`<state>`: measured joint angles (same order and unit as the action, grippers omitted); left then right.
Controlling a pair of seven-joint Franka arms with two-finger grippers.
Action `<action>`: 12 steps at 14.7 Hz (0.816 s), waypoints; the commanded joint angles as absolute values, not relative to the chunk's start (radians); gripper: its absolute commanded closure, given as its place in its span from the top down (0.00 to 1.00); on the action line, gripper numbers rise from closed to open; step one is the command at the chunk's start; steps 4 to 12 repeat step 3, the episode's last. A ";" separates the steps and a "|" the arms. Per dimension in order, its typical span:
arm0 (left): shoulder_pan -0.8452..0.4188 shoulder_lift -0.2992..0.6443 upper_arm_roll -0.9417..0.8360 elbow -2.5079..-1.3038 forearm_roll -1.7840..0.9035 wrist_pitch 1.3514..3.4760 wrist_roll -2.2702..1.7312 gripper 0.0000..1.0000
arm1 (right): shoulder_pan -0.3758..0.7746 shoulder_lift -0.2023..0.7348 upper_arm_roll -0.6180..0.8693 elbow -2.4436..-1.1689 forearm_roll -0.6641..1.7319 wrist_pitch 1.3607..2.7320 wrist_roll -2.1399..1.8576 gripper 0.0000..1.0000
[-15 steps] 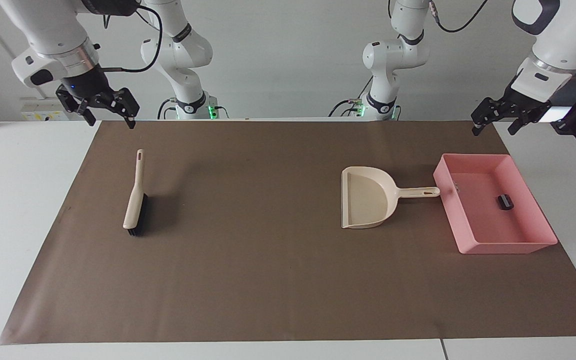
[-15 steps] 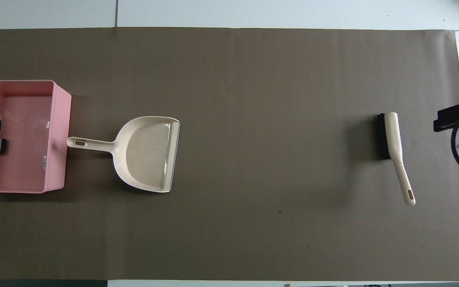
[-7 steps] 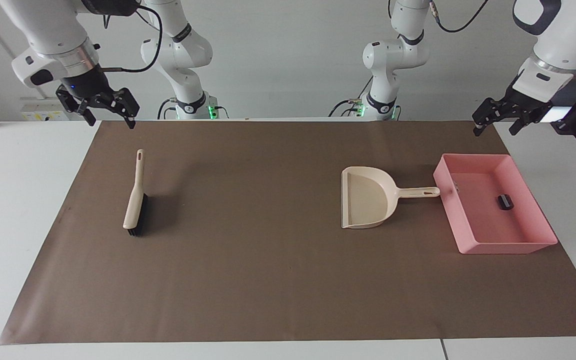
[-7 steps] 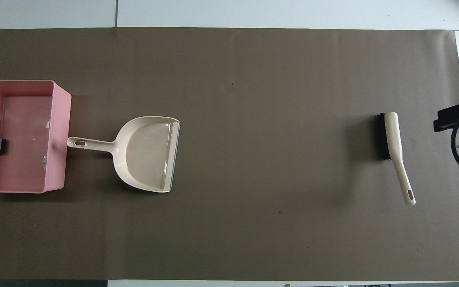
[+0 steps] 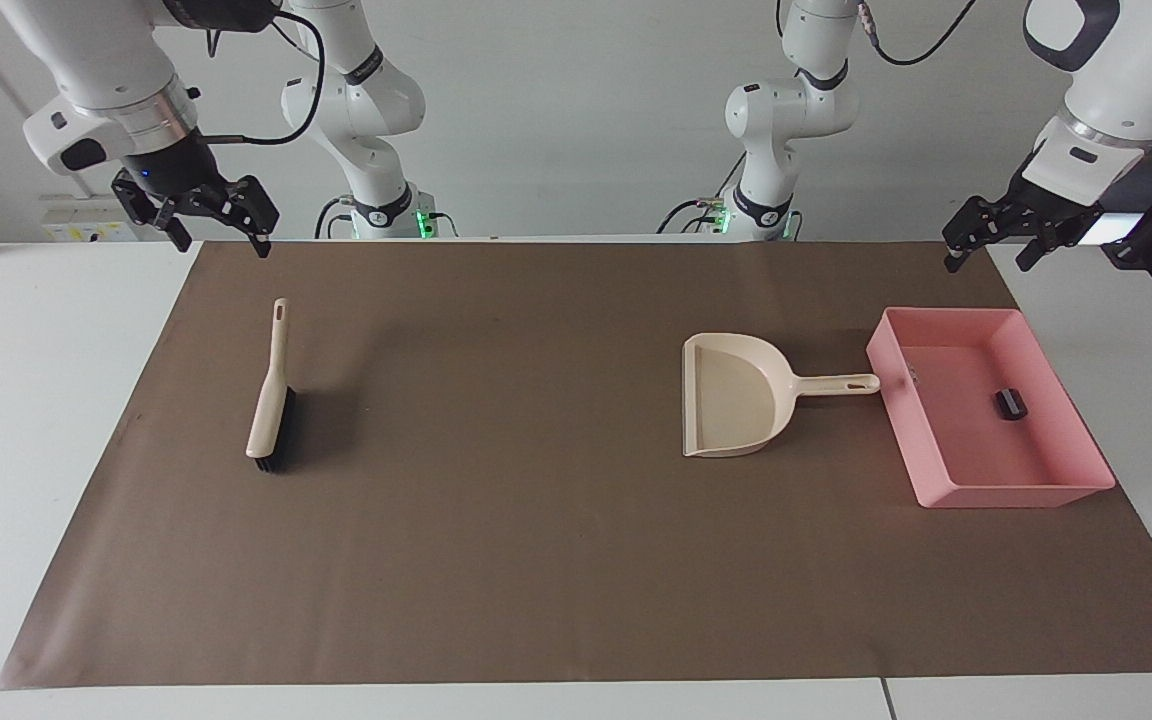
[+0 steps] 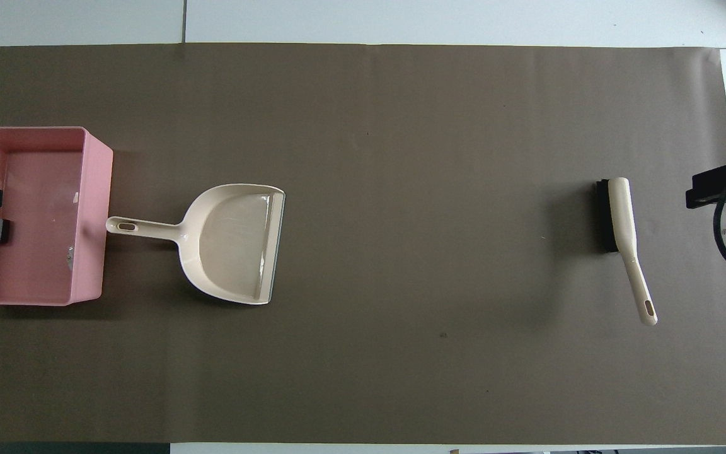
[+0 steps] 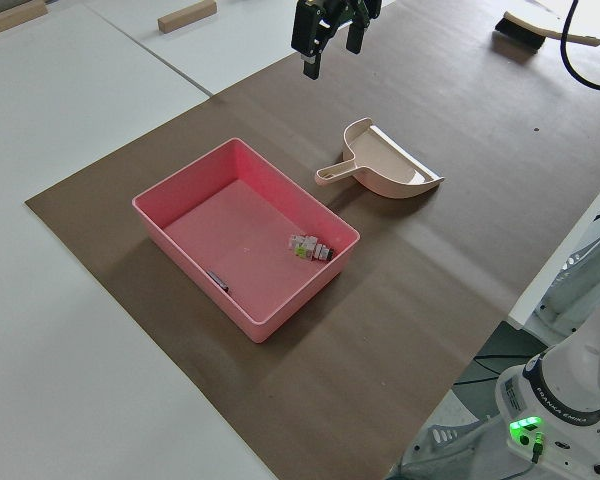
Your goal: Clean e-waste and dump in bin
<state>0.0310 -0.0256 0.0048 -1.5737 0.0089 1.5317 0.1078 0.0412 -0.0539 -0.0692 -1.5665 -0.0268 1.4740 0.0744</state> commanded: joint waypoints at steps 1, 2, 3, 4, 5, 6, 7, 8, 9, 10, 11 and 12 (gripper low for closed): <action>0.023 -0.055 0.009 -1.606 -0.003 1.537 0.101 0.98 | 0.034 -0.067 -0.066 -1.577 -0.031 1.465 0.055 1.00; 0.023 -0.055 0.009 -1.606 -0.003 1.537 0.104 0.98 | 0.034 -0.067 -0.066 -1.577 -0.031 1.465 0.055 1.00; 0.023 -0.055 0.009 -1.605 -0.003 1.539 0.104 0.98 | 0.034 -0.067 -0.066 -1.577 -0.031 1.465 0.055 1.00; 0.023 -0.055 0.009 -1.605 -0.003 1.539 0.104 0.98 | 0.034 -0.067 -0.066 -1.577 -0.031 1.465 0.055 1.00; 0.023 -0.055 0.009 -1.605 -0.003 1.539 0.104 0.98 | 0.034 -0.067 -0.066 -1.577 -0.031 1.465 0.055 1.00; 0.023 -0.055 0.009 -1.605 -0.003 1.539 0.104 0.98 | 0.034 -0.067 -0.066 -1.577 -0.031 1.465 0.055 1.00; 0.023 -0.055 0.009 -1.605 -0.003 1.539 0.104 0.98 | 0.034 -0.067 -0.066 -1.577 -0.031 1.465 0.055 1.00; 0.023 -0.055 0.009 -1.605 -0.003 1.539 0.104 0.98 | 0.034 -0.067 -0.066 -1.577 -0.031 1.465 0.055 1.00; 0.023 -0.055 0.009 -1.605 -0.003 1.539 0.104 0.98 | 0.034 -0.067 -0.066 -1.577 -0.031 1.465 0.055 1.00; 0.023 -0.055 0.009 -1.605 -0.003 1.539 0.104 0.98 | 0.034 -0.067 -0.066 -1.577 -0.031 1.465 0.055 1.00; 0.023 -0.055 0.009 -1.605 -0.003 1.539 0.104 0.98 | 0.034 -0.067 -0.066 -1.577 -0.031 1.465 0.055 1.00; 0.023 -0.055 0.009 -1.605 -0.003 1.539 0.104 0.98 | 0.034 -0.067 -0.066 -1.577 -0.031 1.465 0.055 1.00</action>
